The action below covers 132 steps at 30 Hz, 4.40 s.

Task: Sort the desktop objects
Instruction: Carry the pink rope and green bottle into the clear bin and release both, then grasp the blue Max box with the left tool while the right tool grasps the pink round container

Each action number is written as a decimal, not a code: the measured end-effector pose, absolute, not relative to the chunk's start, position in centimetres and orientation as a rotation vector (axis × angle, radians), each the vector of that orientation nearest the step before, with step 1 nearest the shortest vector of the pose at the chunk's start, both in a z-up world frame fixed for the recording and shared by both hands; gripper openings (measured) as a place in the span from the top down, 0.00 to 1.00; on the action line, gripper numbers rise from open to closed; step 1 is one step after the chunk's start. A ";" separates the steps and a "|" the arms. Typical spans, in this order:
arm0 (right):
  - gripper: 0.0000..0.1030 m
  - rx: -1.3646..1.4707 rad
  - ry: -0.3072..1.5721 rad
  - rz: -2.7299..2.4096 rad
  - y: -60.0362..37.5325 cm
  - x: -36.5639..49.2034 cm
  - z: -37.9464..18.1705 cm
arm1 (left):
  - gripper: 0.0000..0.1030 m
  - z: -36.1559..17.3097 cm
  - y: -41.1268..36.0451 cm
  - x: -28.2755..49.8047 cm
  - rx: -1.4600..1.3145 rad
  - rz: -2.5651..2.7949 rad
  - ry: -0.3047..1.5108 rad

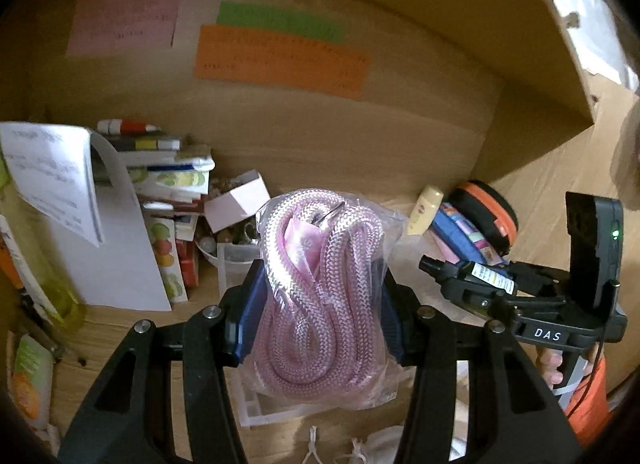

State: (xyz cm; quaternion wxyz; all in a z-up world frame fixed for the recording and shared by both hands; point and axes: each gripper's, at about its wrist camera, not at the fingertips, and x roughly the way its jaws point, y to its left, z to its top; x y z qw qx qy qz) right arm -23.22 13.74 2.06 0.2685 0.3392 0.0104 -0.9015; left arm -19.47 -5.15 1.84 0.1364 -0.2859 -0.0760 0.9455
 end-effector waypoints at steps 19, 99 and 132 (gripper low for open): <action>0.62 1.059 0.088 -2.437 13.0 -25.7 -2.5 | 0.50 -4.0 -3.0 -22.8 -1.047 2.744 -0.113; 0.14 1.113 0.077 -2.330 15.5 -7.7 -5.9 | 0.22 -8.4 -5.5 -7.6 -1.289 2.599 0.037; 0.41 1.052 0.030 -2.318 16.0 -7.6 -3.6 | 0.74 -6.4 -6.1 -7.8 -1.174 2.693 -0.017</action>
